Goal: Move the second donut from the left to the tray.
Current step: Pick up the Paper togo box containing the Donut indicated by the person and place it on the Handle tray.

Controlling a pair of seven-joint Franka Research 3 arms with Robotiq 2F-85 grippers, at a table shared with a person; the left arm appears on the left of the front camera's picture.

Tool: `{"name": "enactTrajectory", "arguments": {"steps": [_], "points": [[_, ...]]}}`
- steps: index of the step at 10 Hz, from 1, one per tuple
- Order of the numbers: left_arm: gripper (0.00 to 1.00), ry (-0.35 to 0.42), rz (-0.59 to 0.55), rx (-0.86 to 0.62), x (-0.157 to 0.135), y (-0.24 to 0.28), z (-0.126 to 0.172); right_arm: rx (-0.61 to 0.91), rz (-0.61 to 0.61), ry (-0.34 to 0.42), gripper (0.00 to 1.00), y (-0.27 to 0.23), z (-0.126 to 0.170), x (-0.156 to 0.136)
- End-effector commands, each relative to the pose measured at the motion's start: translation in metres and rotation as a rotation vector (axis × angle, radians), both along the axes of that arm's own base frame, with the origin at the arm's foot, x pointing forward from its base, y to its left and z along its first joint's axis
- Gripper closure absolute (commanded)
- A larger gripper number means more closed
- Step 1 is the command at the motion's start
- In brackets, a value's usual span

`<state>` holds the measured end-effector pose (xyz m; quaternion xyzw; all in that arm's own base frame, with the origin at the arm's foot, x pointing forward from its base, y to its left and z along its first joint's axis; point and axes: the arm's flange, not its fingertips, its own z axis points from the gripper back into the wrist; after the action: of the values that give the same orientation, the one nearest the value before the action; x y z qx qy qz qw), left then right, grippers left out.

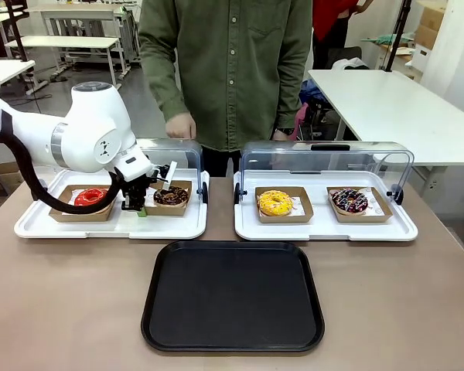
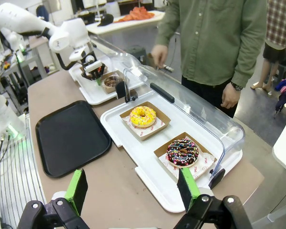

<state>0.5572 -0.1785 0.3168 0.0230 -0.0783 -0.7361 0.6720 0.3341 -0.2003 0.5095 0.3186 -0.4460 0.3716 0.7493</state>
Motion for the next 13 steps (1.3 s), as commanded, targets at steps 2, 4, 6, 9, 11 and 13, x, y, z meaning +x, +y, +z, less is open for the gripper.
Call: {"name": "enactTrajectory", "arguments": {"steps": [2,4,6,9,11,13], "points": [[1.00,0.002,0.000,0.002,-0.002,0.001,0.000,0.010,0.009,-0.035,0.00,-0.001,0.003,0.003],[0.98,0.000,-0.001,-0.001,0.000,-0.001,0.000,0.010,0.009,-0.035,0.00,-0.001,0.003,0.003],[0.98,-0.104,0.029,0.017,-0.024,-0.002,0.021,0.010,0.009,-0.035,0.00,-0.001,0.003,0.003],[0.98,-0.159,0.067,0.018,-0.057,-0.002,0.047,0.010,0.009,-0.035,0.00,-0.001,0.003,0.003],[0.98,-0.178,0.091,0.012,-0.087,-0.005,0.058,0.010,0.009,-0.035,0.00,-0.001,0.003,0.003],[0.98,-0.175,0.119,0.004,-0.118,-0.010,0.061,0.010,0.009,-0.035,0.00,-0.001,0.003,0.003]]}}
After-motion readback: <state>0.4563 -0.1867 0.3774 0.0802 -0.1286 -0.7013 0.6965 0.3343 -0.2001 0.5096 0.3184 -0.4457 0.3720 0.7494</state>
